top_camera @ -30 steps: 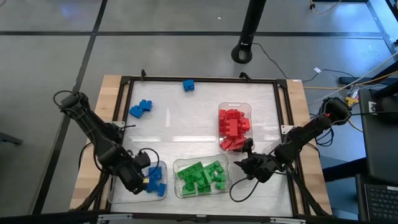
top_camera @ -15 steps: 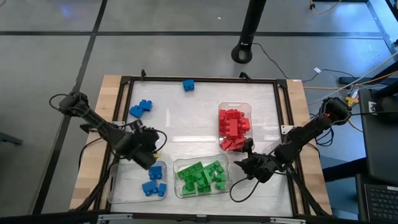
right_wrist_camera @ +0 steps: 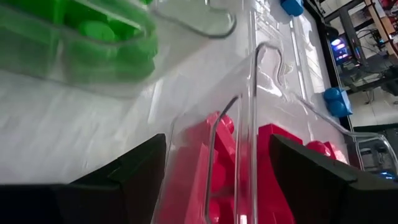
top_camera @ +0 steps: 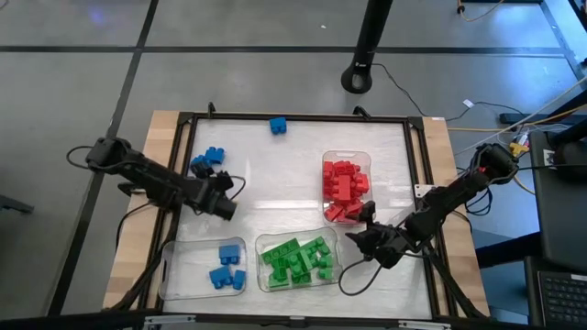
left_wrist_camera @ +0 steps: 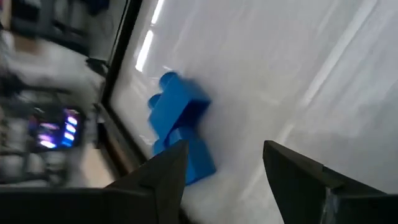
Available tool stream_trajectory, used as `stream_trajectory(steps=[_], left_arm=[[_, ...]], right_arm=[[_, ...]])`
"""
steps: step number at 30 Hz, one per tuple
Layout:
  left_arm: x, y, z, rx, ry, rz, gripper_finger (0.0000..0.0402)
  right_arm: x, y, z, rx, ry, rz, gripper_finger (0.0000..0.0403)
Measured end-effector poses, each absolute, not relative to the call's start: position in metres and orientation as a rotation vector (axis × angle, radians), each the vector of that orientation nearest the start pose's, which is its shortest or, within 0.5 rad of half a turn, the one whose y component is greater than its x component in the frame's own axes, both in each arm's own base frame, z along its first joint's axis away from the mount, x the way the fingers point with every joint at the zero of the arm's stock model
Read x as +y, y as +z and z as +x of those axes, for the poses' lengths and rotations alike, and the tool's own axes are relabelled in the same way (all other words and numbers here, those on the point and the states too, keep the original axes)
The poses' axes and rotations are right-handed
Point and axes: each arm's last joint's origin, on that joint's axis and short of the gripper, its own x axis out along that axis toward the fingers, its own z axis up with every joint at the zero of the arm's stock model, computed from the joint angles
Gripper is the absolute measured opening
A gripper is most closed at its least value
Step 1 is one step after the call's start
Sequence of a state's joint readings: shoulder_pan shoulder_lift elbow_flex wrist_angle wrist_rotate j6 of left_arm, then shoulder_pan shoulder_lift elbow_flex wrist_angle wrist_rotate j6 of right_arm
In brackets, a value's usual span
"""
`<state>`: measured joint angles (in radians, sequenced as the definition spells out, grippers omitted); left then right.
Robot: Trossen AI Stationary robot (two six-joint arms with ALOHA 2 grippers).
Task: Sort blocks
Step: Put the blue game piece into the bottom left transparent bin
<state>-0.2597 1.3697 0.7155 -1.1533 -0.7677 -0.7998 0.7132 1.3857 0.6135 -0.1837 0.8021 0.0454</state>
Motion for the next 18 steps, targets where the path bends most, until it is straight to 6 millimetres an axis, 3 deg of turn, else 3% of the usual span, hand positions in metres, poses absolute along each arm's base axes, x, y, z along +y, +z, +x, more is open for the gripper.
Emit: stream_trajectory(steps=[6, 18], left_arm=[[-0.005, 0.170, 0.190, 1.213, 0.971, 0.151, 0.0198], [0.047, 0.159, 0.185, 1.300, 1.094, 0.080, 0.0197]], right_arm=[[0.138, 0.159, 0.192, 0.701, -0.105, -0.631, 0.0282], [0.138, 0.159, 0.192, 0.704, -0.090, -0.709, 0.0282]])
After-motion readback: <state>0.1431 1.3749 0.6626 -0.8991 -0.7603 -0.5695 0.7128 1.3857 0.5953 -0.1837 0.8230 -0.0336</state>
